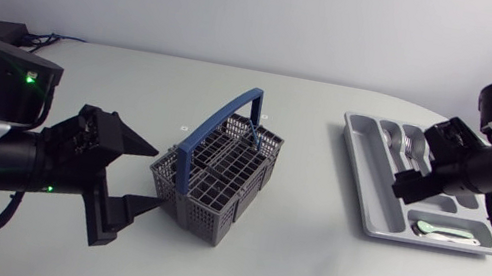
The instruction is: Unload the cutlery basket into the drawer organizer.
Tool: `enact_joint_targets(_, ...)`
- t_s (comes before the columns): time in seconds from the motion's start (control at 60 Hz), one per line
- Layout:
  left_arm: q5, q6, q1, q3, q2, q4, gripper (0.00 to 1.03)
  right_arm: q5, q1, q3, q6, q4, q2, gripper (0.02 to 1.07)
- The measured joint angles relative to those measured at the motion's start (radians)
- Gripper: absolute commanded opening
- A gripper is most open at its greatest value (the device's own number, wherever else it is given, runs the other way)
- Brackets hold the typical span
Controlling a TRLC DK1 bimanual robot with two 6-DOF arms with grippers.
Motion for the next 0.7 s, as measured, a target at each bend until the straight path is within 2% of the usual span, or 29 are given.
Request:
enact_joint_targets(0.133, -0.018, -0.029, -0.003, 0.002, 0.017, 0.031, 0.92, -0.088, 0.097, 0.059, 0.063, 0.007, 0.047, 0.91)
enact_joint_targets(0.367, -0.054, -0.068, -0.005, 0.002, 0.060, 0.090, 0.92, -0.248, 0.151, 0.242, 0.172, 0.039, 0.266, 0.91)
enact_joint_targets(0.567, -0.072, -0.085, -0.005, 0.002, 0.082, 0.117, 0.92, -0.349, 0.188, 0.403, 0.262, 0.039, 0.442, 0.91)
enact_joint_targets(0.7, -0.077, -0.088, -0.005, 0.002, 0.101, 0.146, 0.92, -0.378, 0.210, 0.485, 0.306, 0.037, 0.531, 0.91)
